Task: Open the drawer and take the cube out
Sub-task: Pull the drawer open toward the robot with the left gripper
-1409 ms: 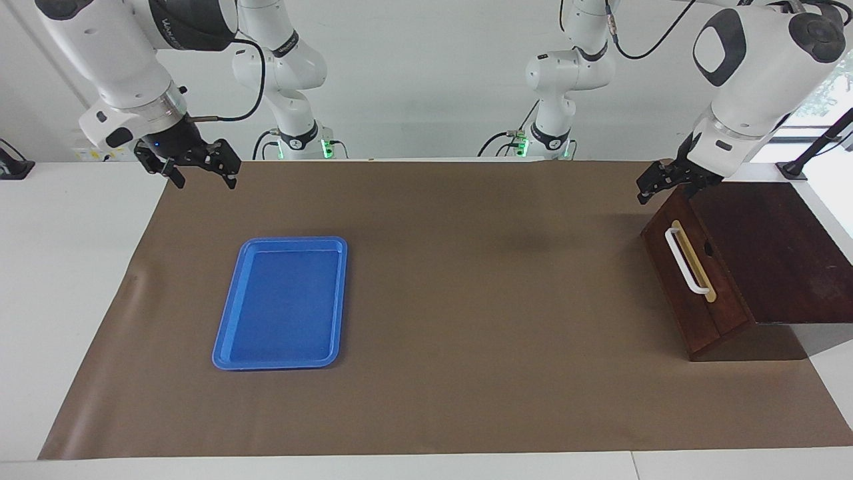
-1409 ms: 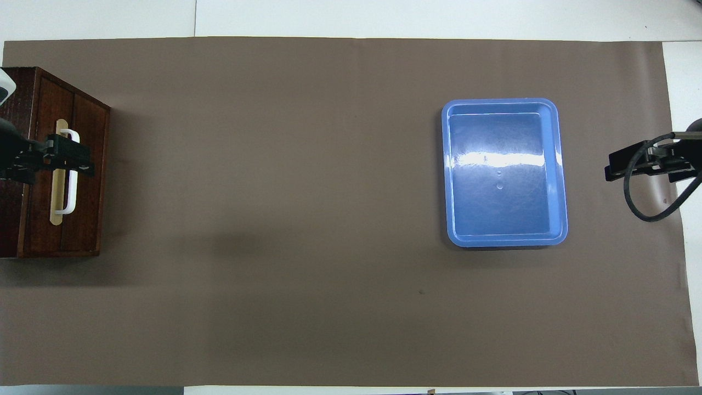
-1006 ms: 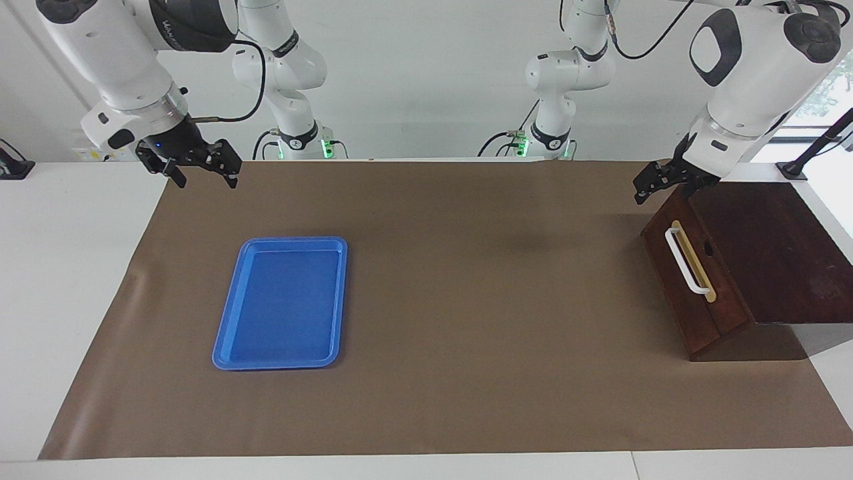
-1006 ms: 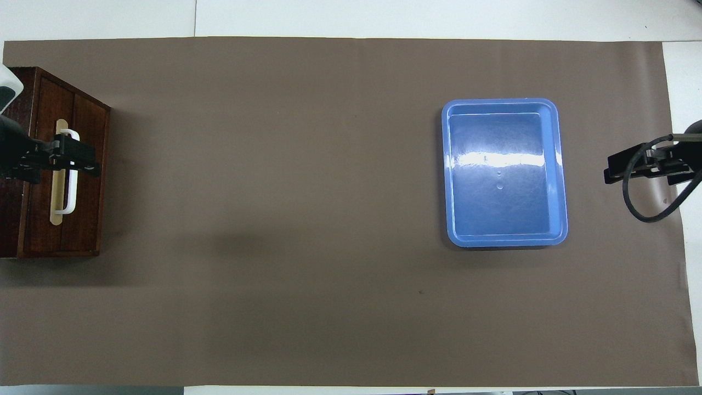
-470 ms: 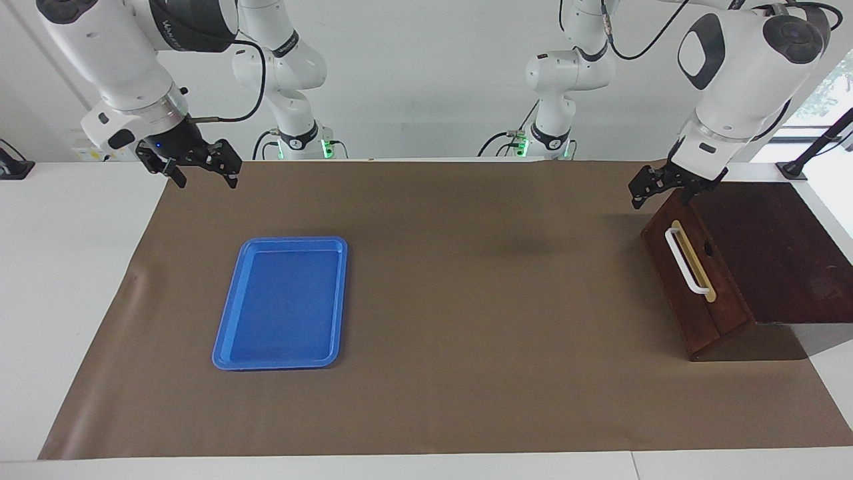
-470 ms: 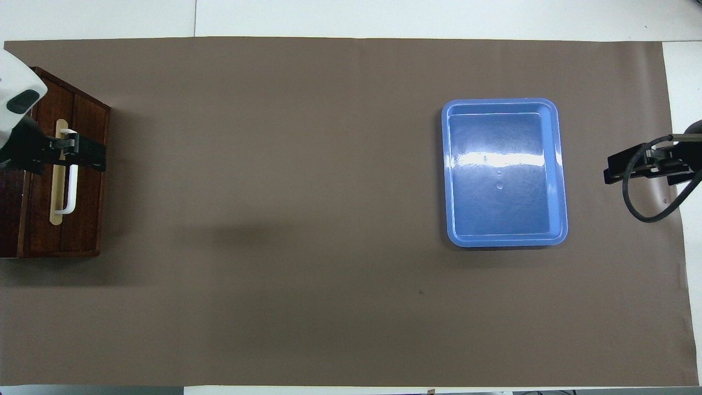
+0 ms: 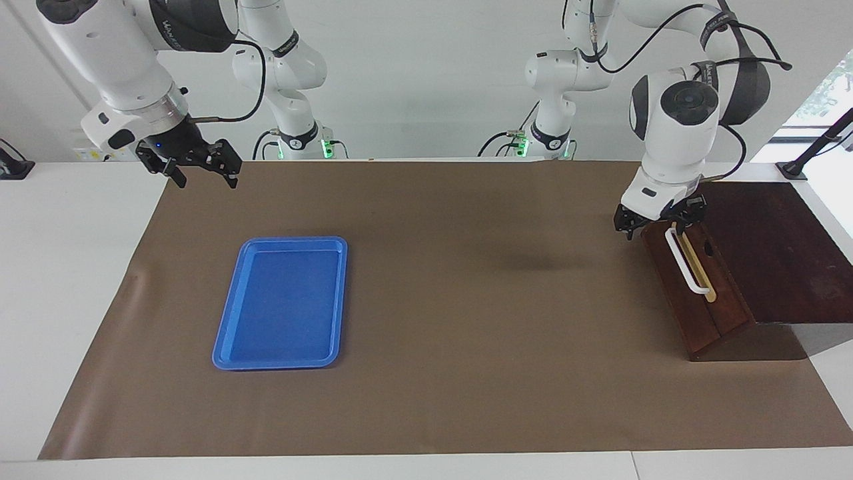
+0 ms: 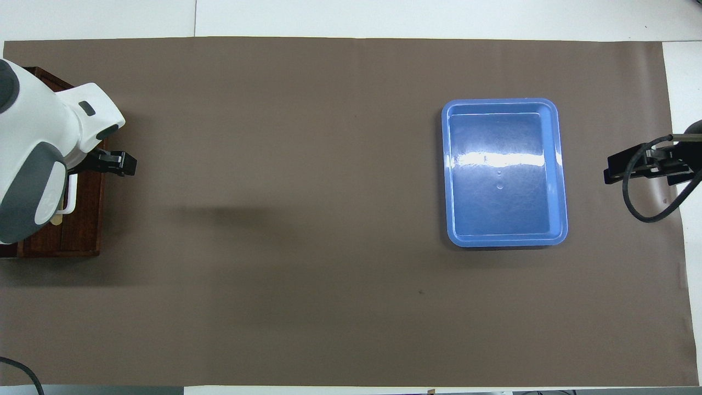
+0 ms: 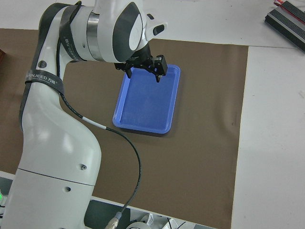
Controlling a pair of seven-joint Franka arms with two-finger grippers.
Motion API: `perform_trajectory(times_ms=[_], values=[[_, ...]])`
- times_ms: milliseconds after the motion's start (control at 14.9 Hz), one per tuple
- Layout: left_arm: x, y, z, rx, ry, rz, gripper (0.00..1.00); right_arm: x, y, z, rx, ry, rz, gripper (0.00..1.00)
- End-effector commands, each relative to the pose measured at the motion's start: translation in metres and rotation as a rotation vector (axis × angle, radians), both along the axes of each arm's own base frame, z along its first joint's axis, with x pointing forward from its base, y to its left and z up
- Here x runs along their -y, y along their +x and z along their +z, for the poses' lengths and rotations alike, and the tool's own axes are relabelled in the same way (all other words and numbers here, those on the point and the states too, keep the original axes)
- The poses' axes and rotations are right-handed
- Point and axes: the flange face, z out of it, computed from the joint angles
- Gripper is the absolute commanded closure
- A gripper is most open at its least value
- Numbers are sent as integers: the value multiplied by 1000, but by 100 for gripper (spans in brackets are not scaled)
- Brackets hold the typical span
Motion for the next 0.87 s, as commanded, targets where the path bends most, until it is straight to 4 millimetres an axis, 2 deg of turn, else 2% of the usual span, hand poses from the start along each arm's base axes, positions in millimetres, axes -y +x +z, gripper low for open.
perform_trajectory(times_ms=[0,268,537,805], values=[[-3,-6,-21,26,26,-37,0,4,-2,-2,-12,-8,18,0],[-13,-4,-47,33,39,-27,0,4,-2,-1,-10,-8,18,0],[-37,-2,-61,58,55,-31,0,4,-2,-1,-10,-8,18,0],[-50,-1,-73,77,49,-36,0,4,-2,-1,-10,-8,18,0]])
